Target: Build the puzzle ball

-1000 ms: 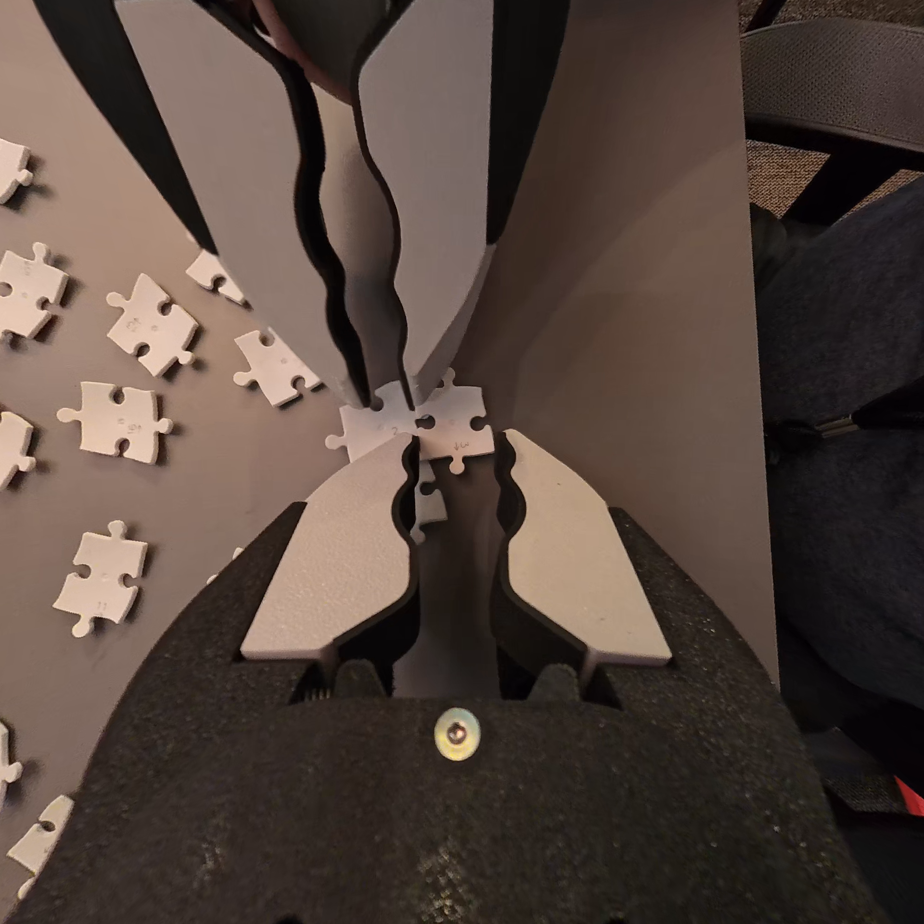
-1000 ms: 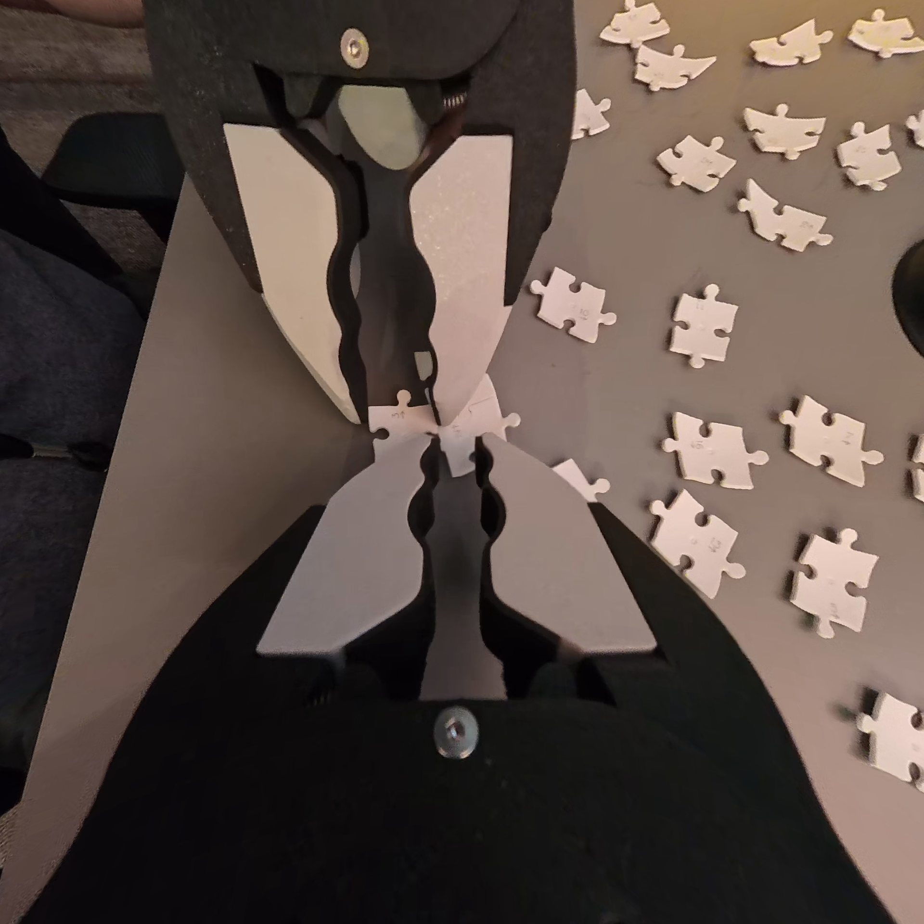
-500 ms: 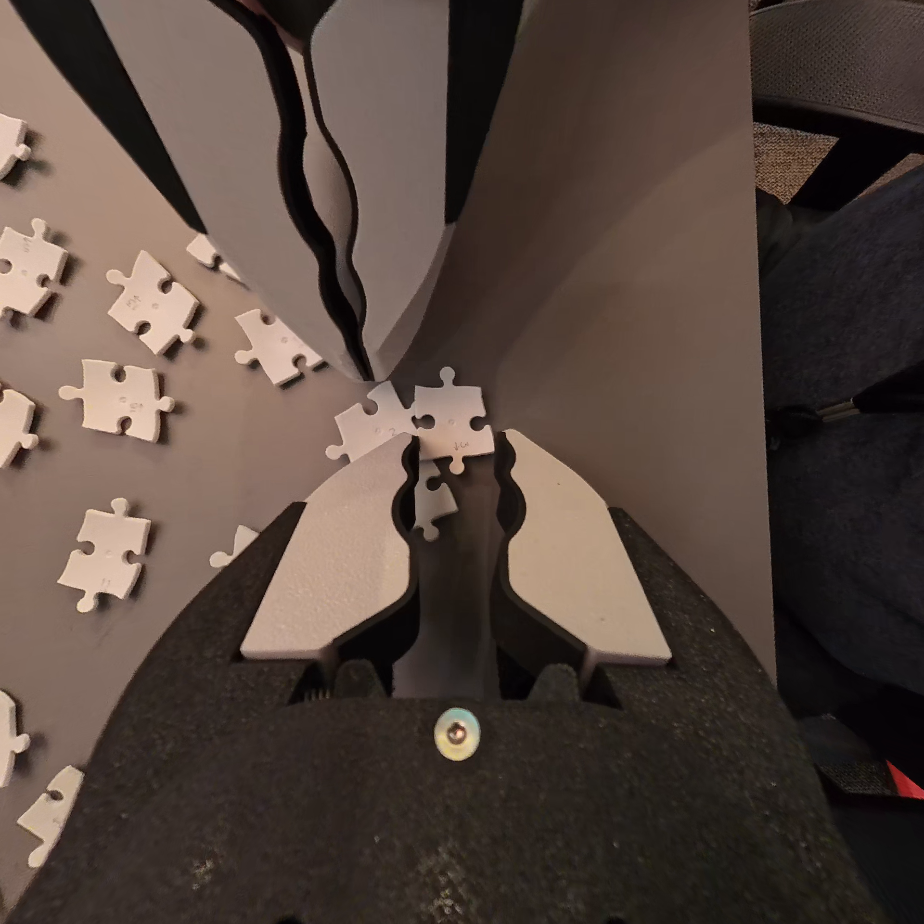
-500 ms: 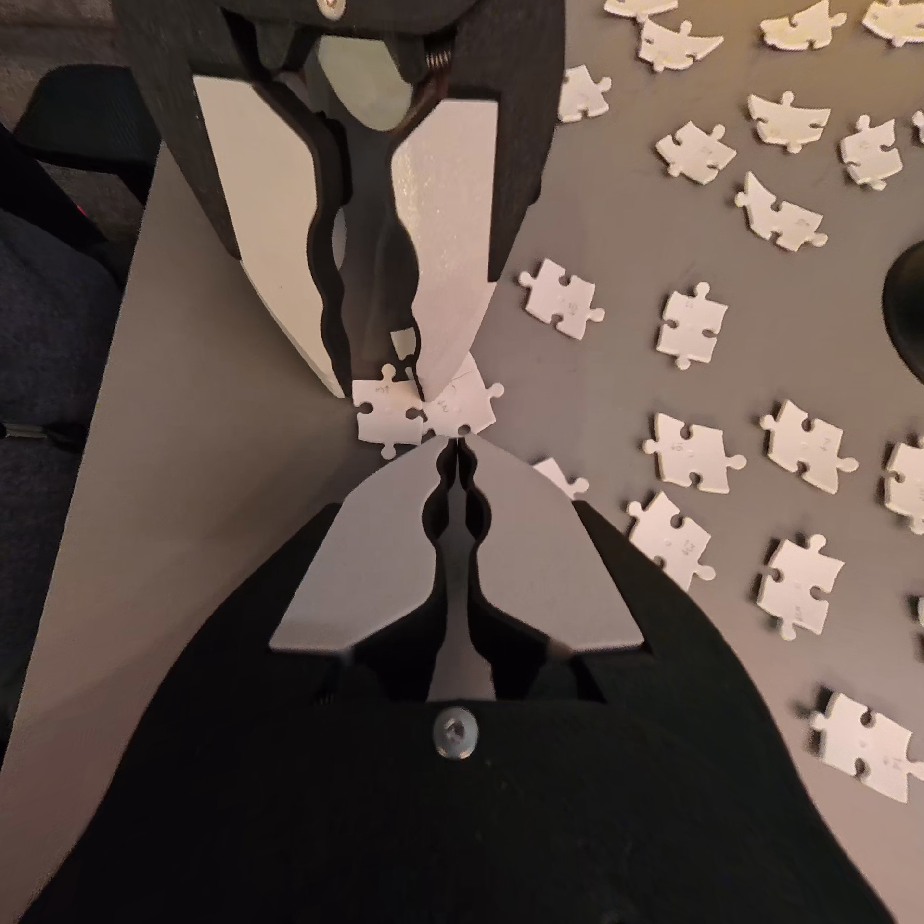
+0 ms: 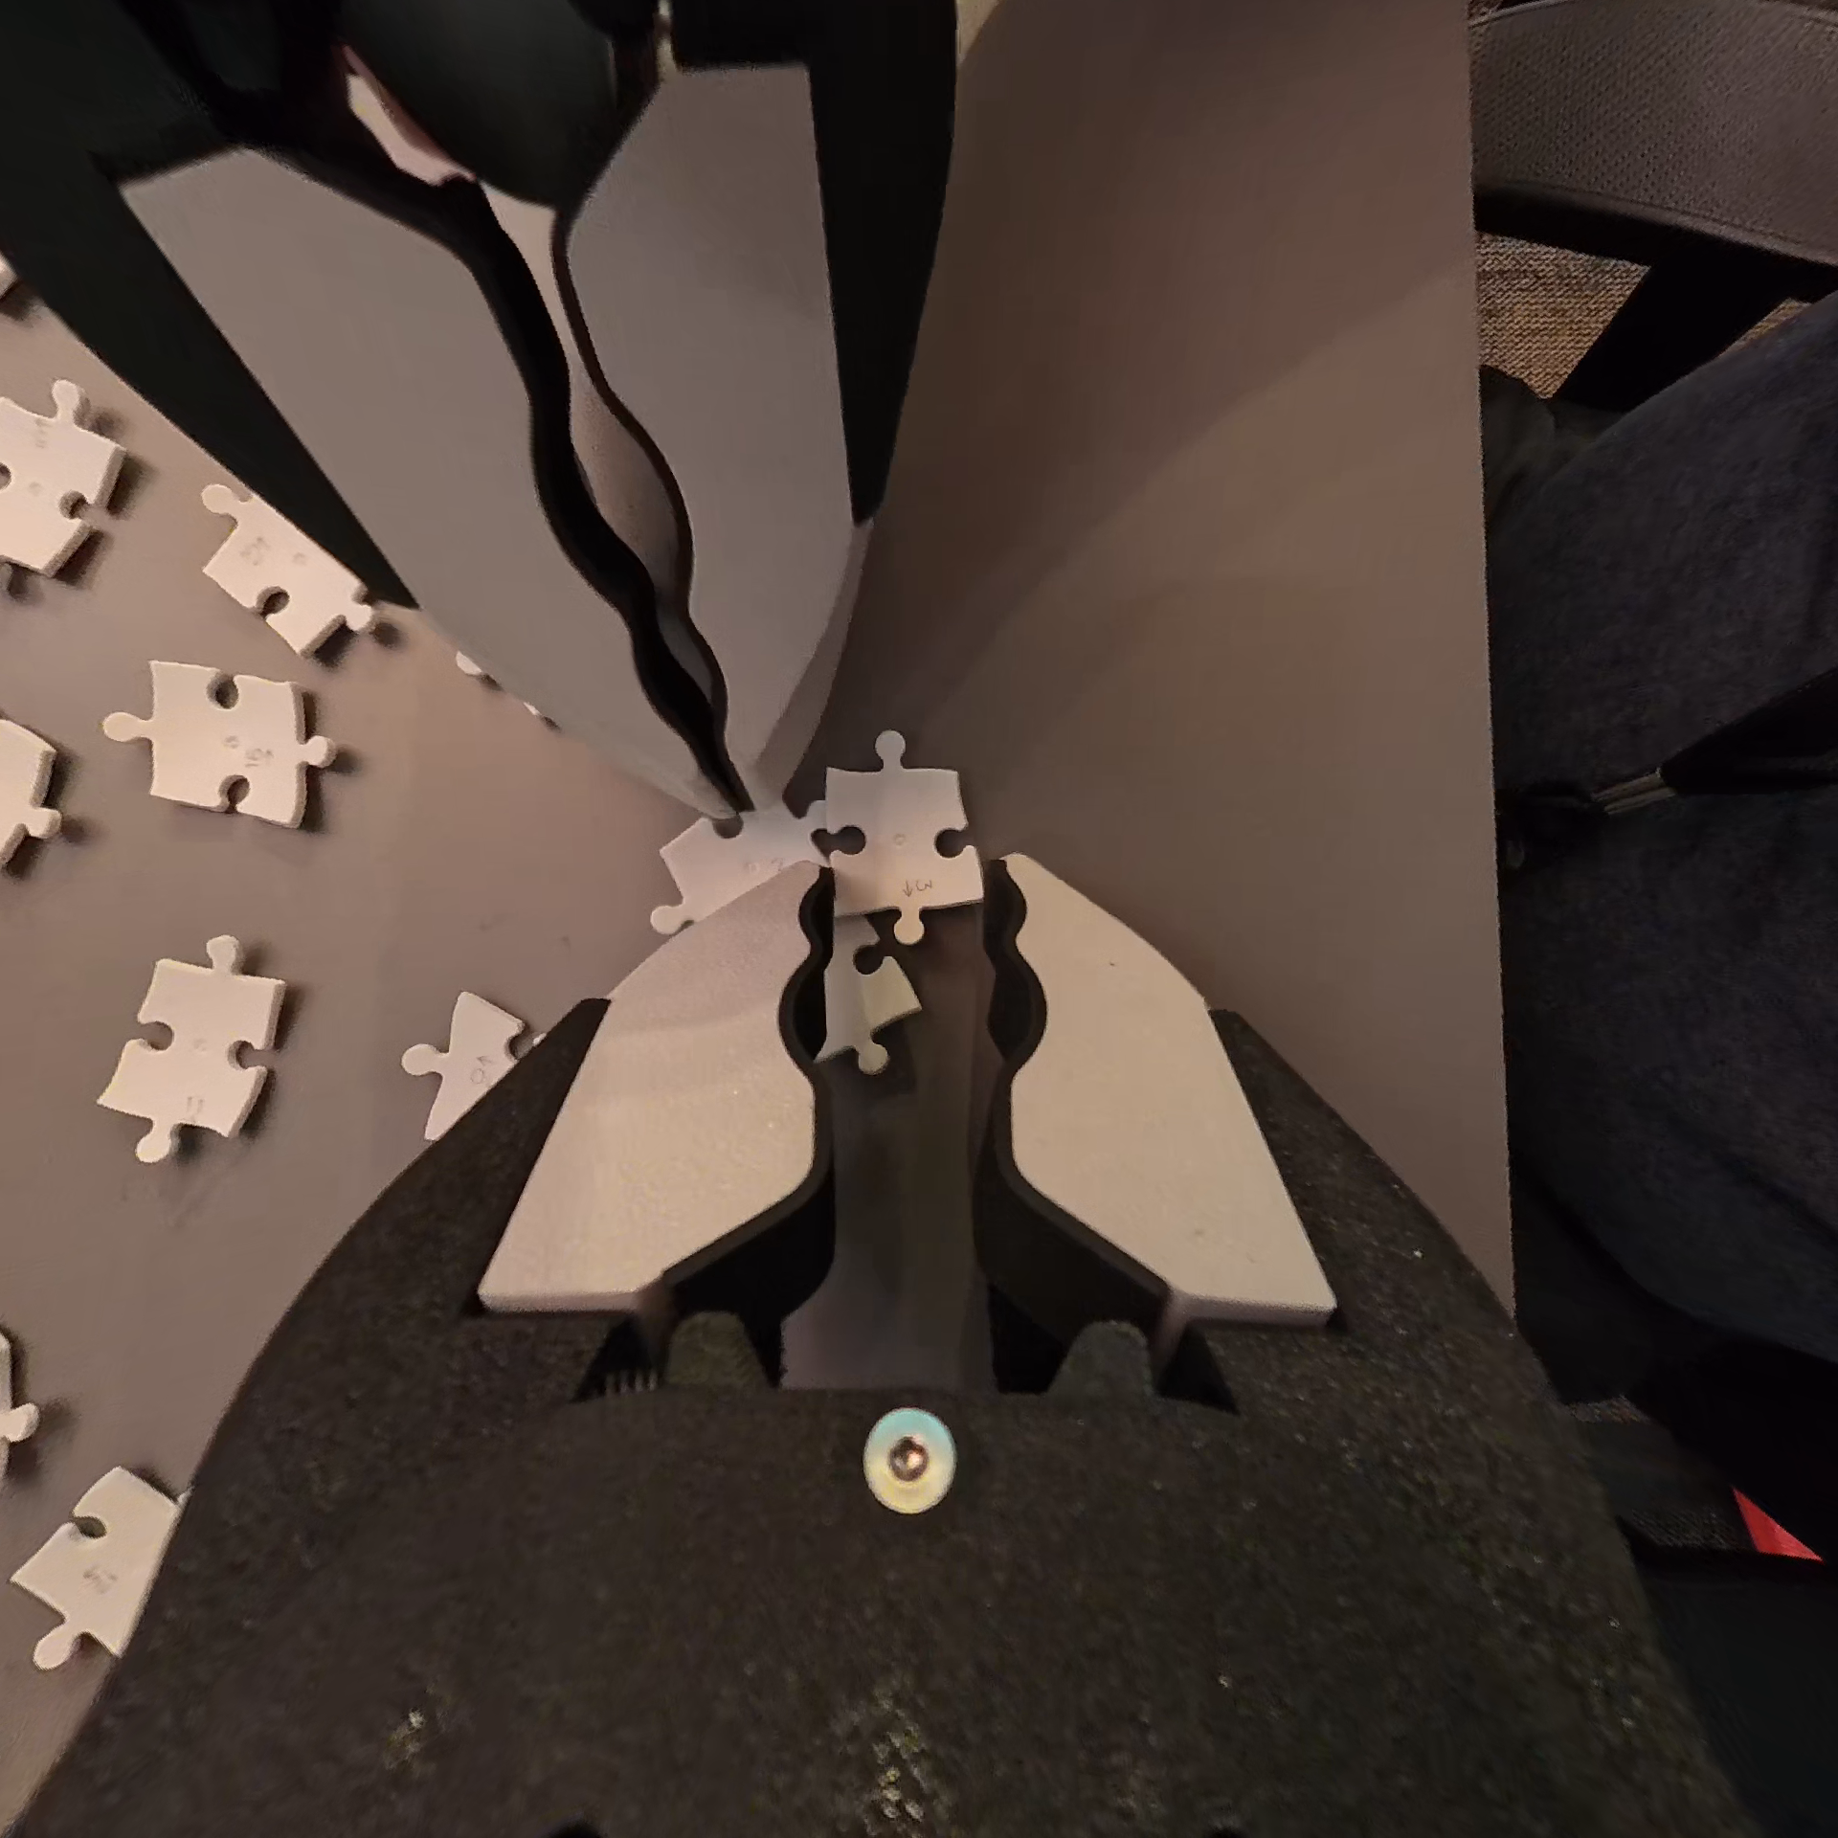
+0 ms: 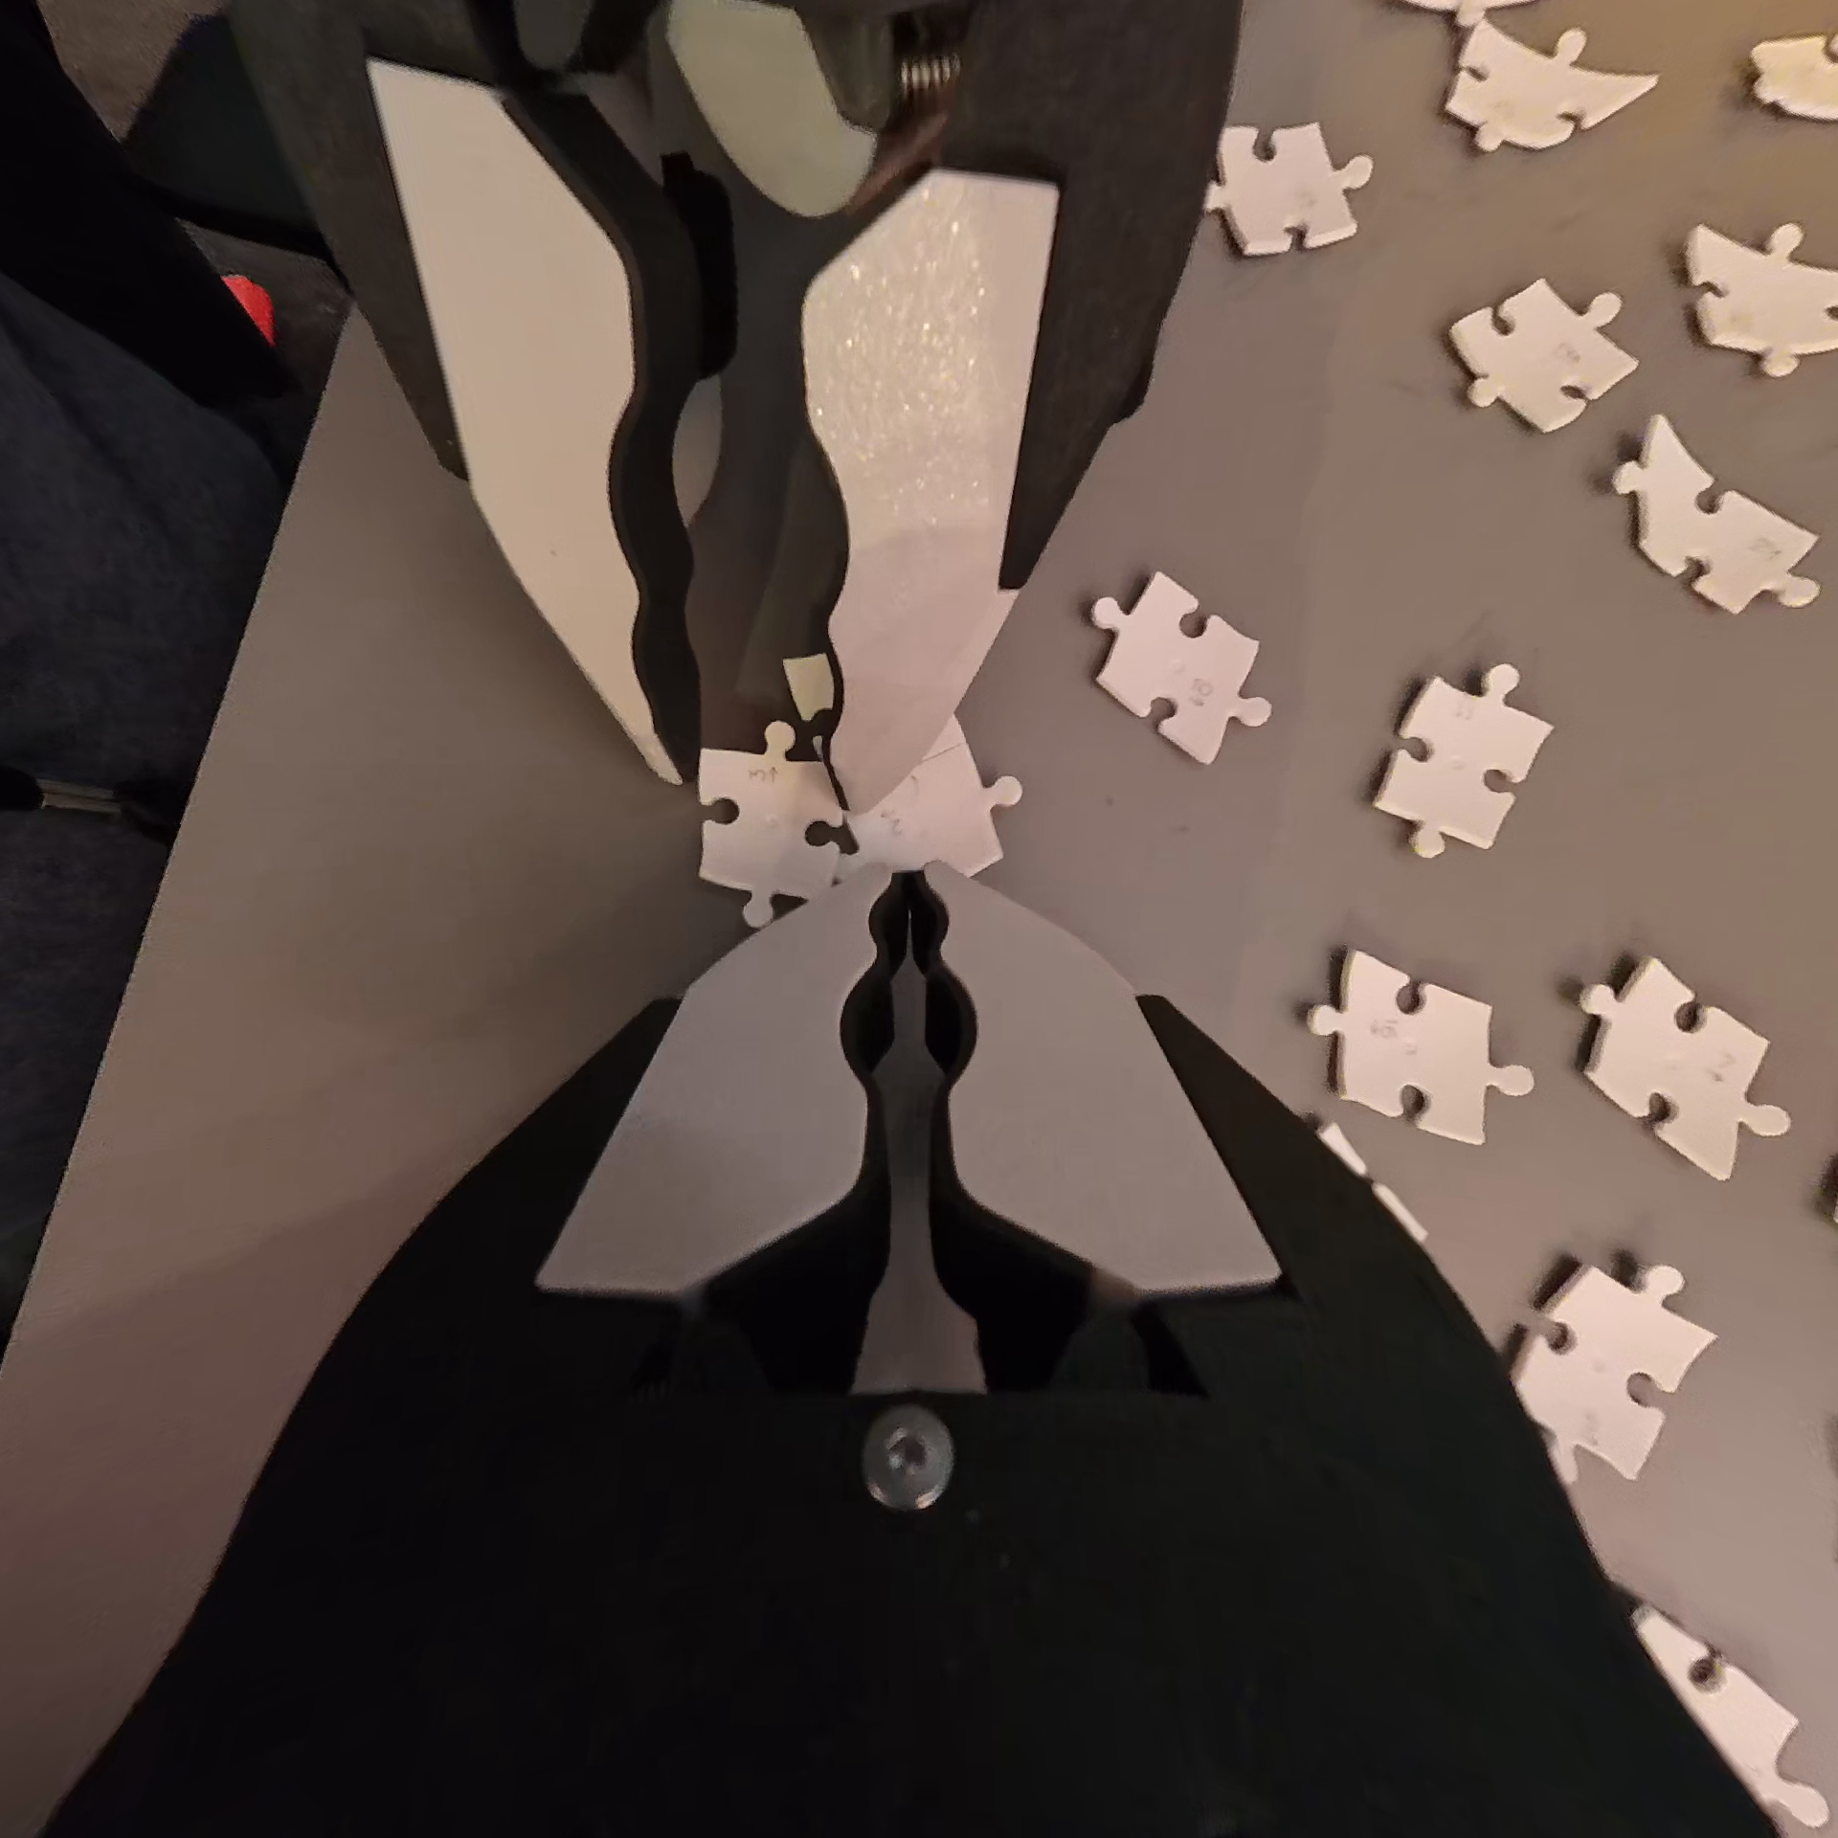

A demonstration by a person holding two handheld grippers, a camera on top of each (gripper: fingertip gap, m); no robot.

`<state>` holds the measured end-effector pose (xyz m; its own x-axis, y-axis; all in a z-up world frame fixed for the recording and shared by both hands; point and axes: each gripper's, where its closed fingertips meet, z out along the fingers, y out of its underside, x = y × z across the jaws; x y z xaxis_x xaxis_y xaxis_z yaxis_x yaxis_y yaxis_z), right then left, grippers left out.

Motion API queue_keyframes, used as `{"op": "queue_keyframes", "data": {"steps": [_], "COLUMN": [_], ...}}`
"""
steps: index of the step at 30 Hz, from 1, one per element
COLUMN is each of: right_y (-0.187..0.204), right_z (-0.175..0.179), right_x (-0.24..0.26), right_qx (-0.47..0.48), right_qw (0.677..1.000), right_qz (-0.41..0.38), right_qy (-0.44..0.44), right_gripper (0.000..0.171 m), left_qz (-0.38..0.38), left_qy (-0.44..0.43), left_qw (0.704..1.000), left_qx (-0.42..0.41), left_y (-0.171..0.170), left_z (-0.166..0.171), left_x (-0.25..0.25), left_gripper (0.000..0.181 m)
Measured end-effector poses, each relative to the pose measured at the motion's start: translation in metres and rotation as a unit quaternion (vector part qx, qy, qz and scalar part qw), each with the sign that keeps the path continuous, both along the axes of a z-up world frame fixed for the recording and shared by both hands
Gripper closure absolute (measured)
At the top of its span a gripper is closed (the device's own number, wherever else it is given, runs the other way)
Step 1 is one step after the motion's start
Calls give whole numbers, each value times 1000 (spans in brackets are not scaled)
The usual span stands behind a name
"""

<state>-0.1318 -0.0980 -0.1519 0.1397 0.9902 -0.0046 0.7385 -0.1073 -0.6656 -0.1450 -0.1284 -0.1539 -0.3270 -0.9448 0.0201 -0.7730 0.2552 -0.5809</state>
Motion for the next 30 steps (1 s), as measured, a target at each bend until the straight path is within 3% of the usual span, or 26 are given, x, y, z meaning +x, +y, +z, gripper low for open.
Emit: {"op": "queue_keyframes", "data": {"steps": [30], "right_y": [-4], "right_z": [-3], "right_x": [-1], "right_qx": [-95], "right_qw": [992], "right_qz": [-80], "right_qy": [15], "right_gripper": [170], "left_qz": [73], "left_qy": [28], "left_qw": [997], "left_qx": [26], "left_y": [1], "left_z": [-1], "left_x": [5], "left_gripper": [152]}}
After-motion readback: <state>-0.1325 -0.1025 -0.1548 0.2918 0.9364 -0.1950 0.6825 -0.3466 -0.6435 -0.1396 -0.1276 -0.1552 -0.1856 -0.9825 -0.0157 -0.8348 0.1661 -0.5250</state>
